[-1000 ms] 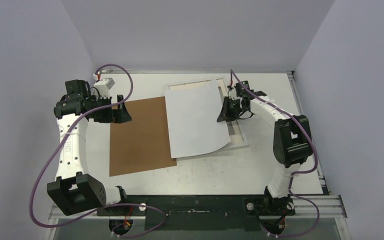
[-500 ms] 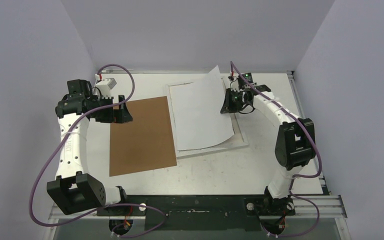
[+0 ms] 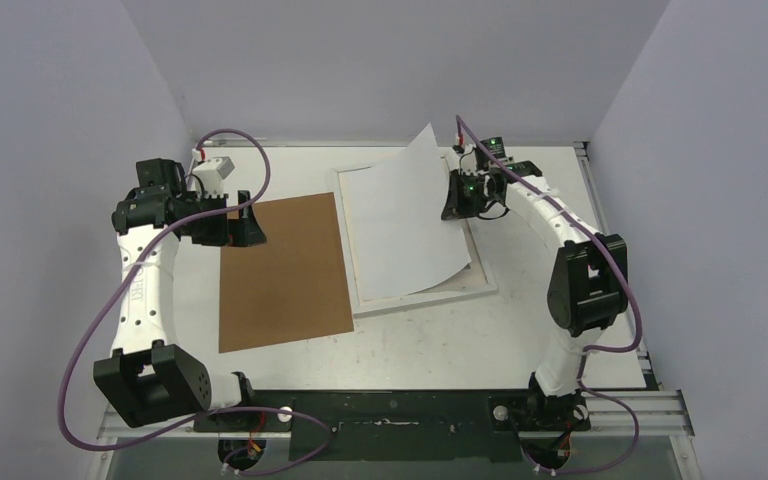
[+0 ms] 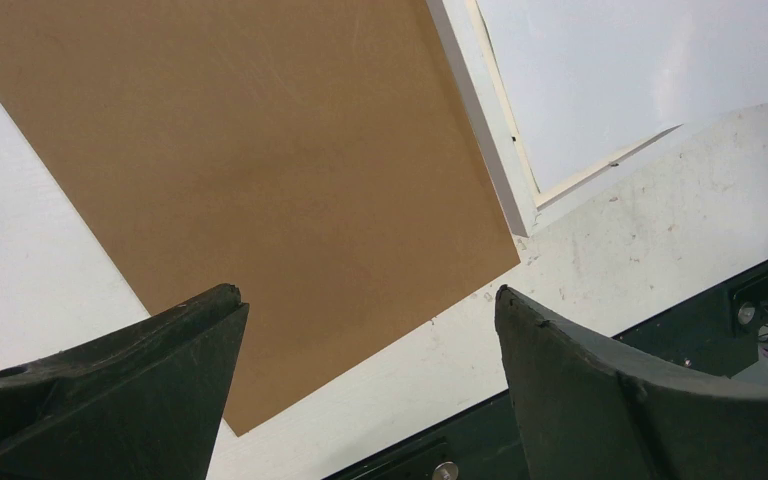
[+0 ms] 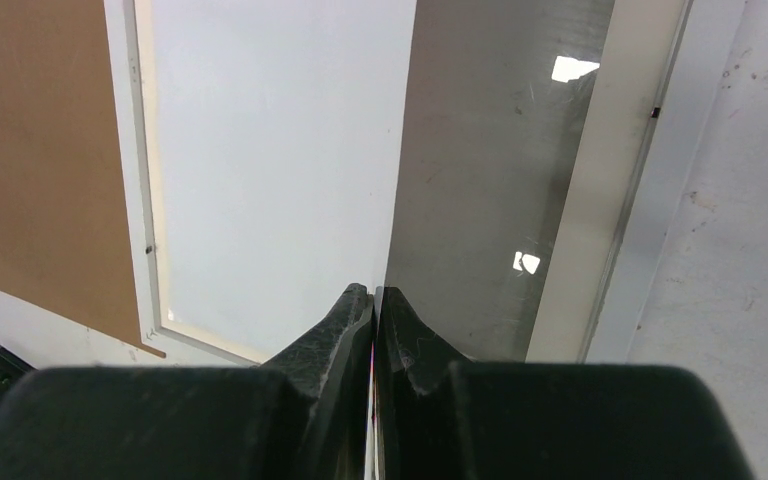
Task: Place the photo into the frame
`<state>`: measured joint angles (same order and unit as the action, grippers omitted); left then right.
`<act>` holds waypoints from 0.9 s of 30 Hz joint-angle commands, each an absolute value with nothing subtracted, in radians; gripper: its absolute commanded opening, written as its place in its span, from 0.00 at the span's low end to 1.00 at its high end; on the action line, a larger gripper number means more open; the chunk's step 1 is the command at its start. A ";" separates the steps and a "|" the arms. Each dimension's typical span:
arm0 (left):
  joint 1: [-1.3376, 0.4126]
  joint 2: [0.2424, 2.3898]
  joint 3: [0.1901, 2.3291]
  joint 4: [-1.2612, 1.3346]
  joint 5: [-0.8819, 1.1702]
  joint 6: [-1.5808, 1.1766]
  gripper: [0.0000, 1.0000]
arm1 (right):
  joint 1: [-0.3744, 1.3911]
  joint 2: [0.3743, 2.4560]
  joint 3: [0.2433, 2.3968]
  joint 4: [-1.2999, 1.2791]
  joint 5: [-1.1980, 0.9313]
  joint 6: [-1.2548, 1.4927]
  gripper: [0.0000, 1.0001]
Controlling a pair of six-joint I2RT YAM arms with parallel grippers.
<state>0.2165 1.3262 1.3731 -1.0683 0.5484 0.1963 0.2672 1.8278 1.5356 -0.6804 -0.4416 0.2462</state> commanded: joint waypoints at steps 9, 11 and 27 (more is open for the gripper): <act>0.212 1.338 1.402 -1.075 0.550 0.218 0.94 | 0.297 1.842 1.544 -0.624 -0.441 0.247 0.05; 0.212 1.339 1.403 -1.076 0.550 0.218 0.94 | 0.301 1.849 1.545 -0.619 -0.440 0.252 0.05; 0.210 1.350 1.405 -1.087 0.539 0.233 0.98 | 0.321 1.823 1.541 -0.643 -0.252 0.250 0.83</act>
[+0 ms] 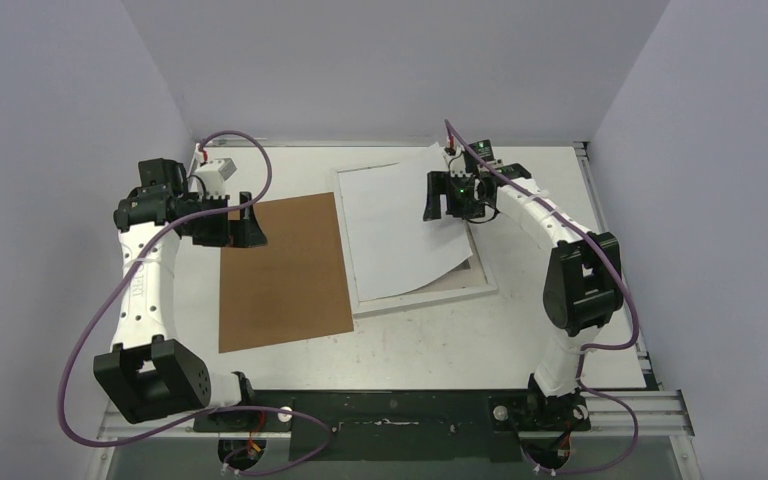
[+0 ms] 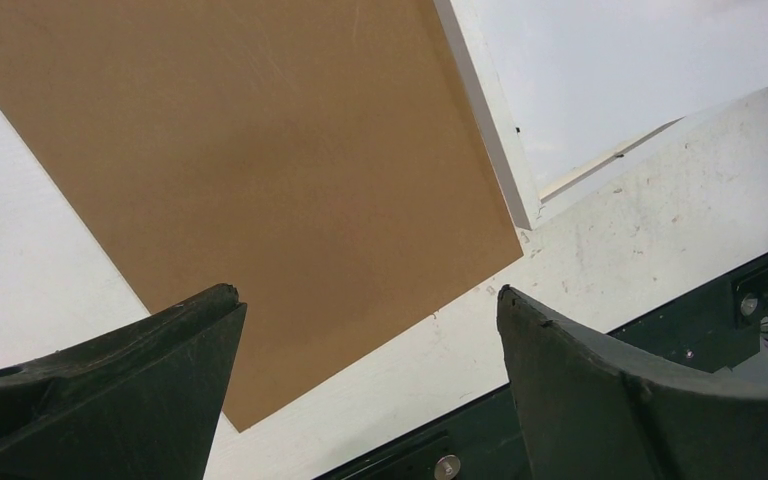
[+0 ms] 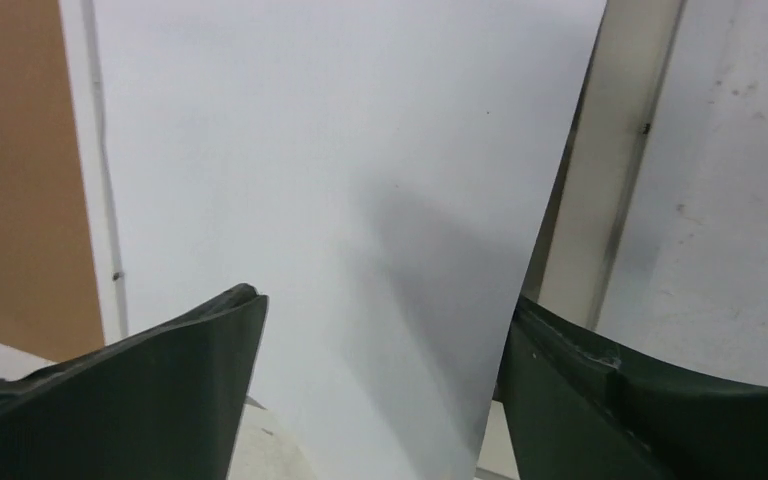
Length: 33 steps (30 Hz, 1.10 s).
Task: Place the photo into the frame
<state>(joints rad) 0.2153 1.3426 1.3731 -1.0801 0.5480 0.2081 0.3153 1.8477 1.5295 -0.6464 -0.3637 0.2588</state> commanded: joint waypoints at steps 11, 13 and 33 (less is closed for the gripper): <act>0.213 1.368 1.419 -1.102 0.501 0.254 0.96 | 0.316 1.778 1.599 -0.698 0.095 0.251 0.90; 0.215 1.368 1.415 -1.097 0.486 0.257 0.96 | 0.321 1.750 1.568 -0.671 0.103 0.266 0.90; 0.447 1.465 1.302 -1.004 0.331 0.386 0.97 | 0.982 1.897 1.595 -0.412 0.103 0.551 0.92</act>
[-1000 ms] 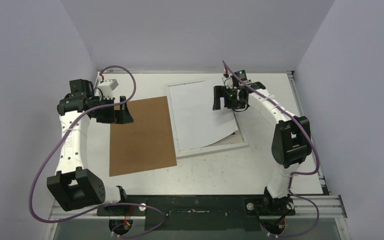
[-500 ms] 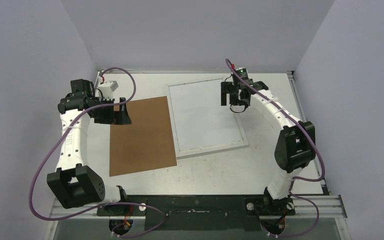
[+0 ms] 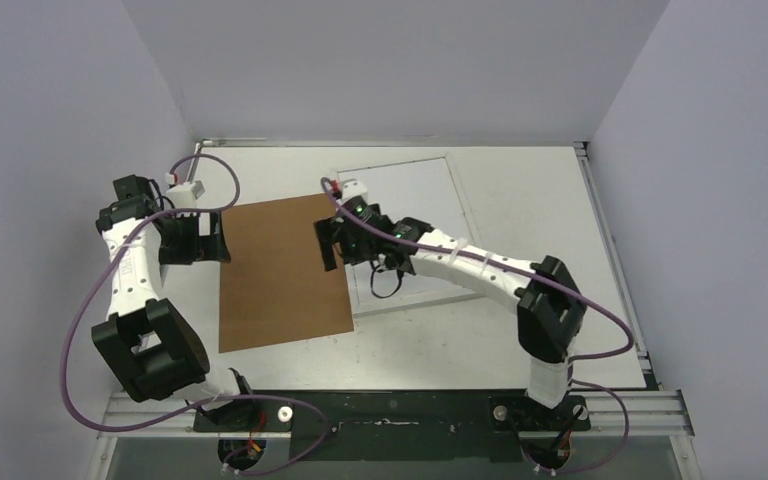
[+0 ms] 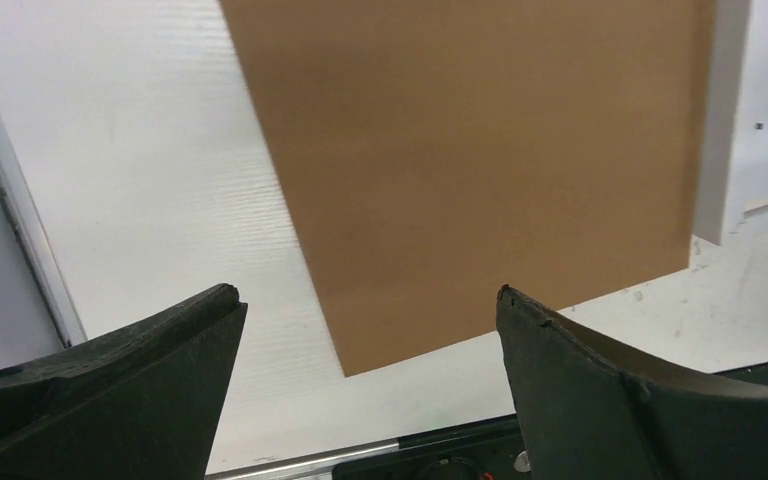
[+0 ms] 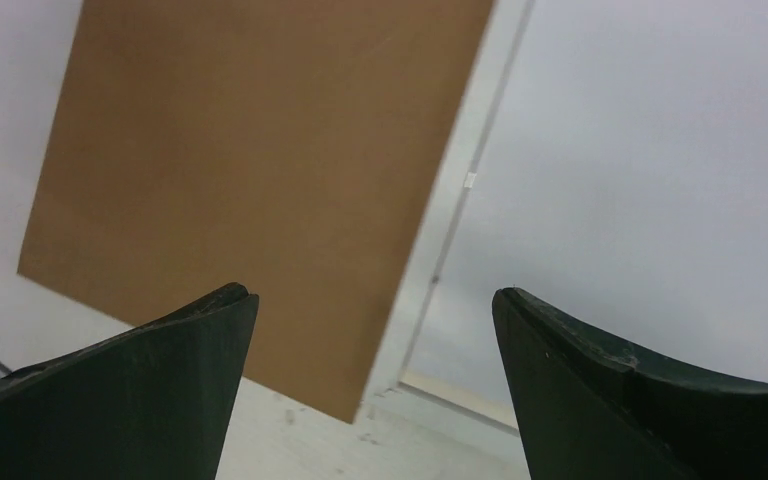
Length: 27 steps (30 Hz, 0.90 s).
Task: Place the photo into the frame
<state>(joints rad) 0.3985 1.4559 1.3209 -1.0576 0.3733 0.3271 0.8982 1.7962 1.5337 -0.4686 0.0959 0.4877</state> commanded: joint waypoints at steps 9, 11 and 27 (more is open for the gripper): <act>0.486 1.453 1.254 -0.976 0.298 0.411 0.97 | 1.071 2.109 1.724 -0.446 0.141 0.553 0.93; 0.486 1.456 1.252 -0.971 0.292 0.411 0.97 | 1.071 2.134 1.729 -0.439 0.153 0.562 0.93; 0.492 1.527 1.105 -0.864 0.206 0.449 0.99 | 1.017 2.183 1.700 -0.421 0.208 0.618 0.92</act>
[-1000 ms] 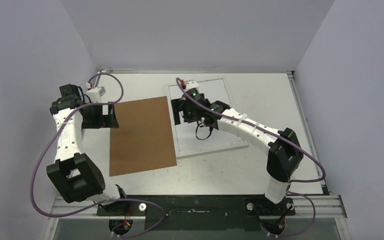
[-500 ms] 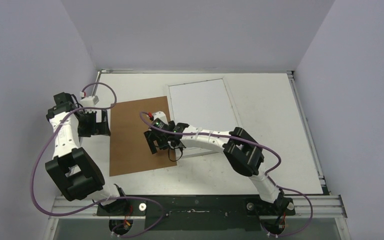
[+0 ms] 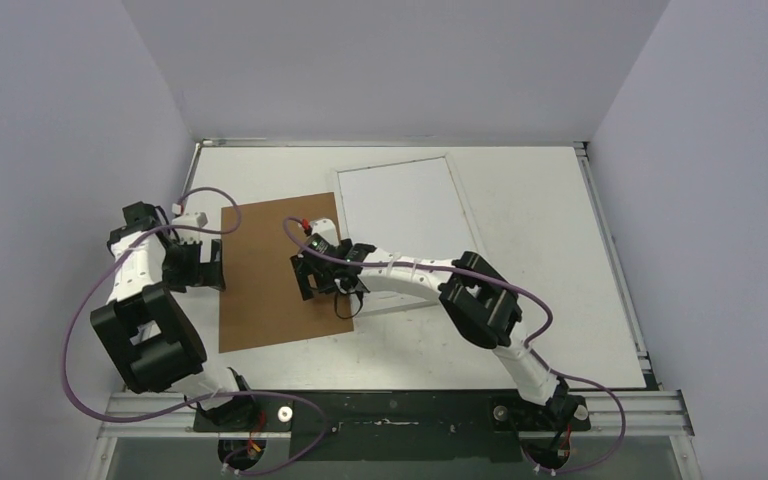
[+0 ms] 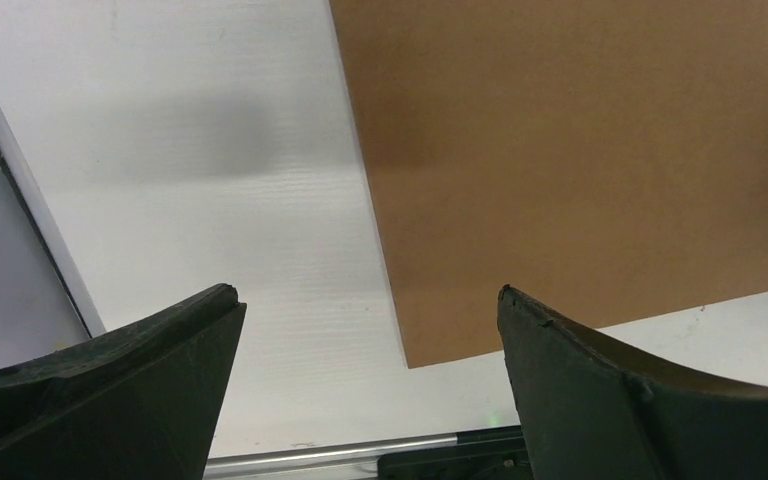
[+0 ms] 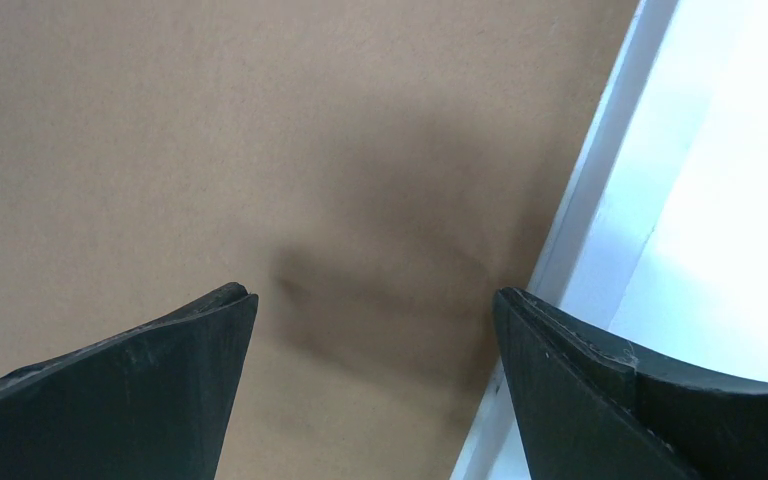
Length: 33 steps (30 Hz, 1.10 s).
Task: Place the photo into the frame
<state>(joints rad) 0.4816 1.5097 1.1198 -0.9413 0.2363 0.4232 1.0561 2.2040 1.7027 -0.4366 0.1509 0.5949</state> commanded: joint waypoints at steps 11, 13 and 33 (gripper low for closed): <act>0.497 1.572 1.057 -0.795 0.182 0.466 1.00 | 0.973 2.158 1.640 -0.410 0.203 0.631 0.91; 0.497 1.585 1.053 -0.784 0.187 0.457 0.97 | 0.978 2.173 1.652 -0.406 0.182 0.638 0.91; 0.452 1.748 0.954 -0.462 0.097 0.348 0.58 | 0.965 2.215 1.664 -0.351 0.078 0.793 0.90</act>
<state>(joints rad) 0.4786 1.7096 1.0107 -0.6136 0.1169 0.3637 0.9810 2.2040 1.6672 -0.3969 0.1375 0.7303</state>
